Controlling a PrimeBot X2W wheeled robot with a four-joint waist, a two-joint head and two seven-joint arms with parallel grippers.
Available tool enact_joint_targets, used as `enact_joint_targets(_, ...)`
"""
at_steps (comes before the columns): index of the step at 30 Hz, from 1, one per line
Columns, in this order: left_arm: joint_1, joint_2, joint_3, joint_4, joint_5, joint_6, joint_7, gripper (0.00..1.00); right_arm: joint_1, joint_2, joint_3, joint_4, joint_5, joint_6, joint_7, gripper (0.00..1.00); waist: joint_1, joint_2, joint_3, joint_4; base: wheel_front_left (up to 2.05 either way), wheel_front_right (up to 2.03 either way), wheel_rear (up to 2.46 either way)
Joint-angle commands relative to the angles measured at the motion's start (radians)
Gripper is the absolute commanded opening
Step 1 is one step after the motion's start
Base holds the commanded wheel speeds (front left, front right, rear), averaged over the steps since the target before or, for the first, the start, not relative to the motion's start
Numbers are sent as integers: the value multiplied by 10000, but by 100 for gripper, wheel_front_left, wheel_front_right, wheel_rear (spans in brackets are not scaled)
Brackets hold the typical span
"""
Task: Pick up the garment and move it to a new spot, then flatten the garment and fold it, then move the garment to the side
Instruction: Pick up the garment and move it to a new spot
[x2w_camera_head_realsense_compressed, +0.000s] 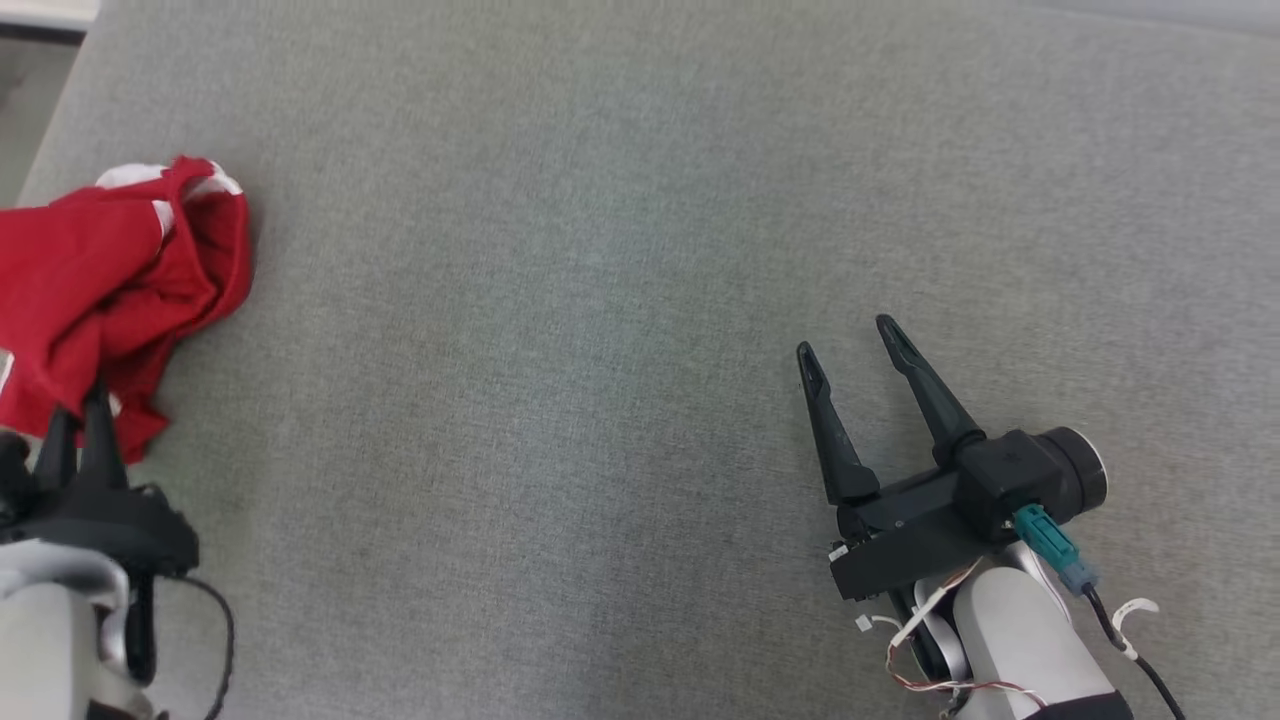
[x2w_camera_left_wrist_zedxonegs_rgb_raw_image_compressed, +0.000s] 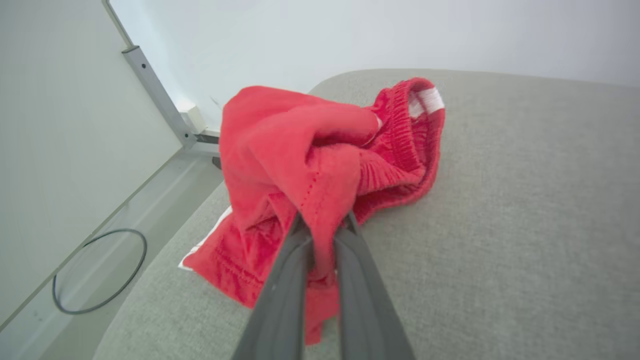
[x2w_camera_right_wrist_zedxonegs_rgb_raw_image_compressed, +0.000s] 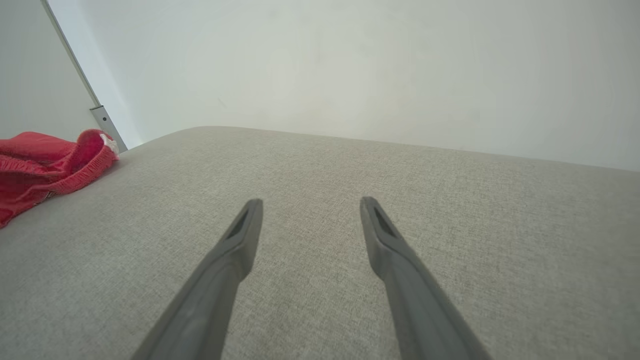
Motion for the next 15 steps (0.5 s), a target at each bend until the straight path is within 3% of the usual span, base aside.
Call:
enact_joint_targets(1, 59, -51, -333, -361, -46, 9, -28, 0, 202, 93, -74, 43, 52, -26, 4, 100, 0, -1, -323, -210, 0, 0, 0)
enact_joint_targets(7, 280, -307, -1394, -1576, 79, 10, -28, 0, 438, 211, -285, 239, 263, -26, 4, 100, 0, -1, -927, -601, 0, 0, 0)
enact_joint_targets(15, 67, -882, -2986, -2024, -374, 10, -28, 0, 488, 248, -547, 340, 488, -26, 4, 100, 0, -1, -1262, -1426, 0, 0, 0)
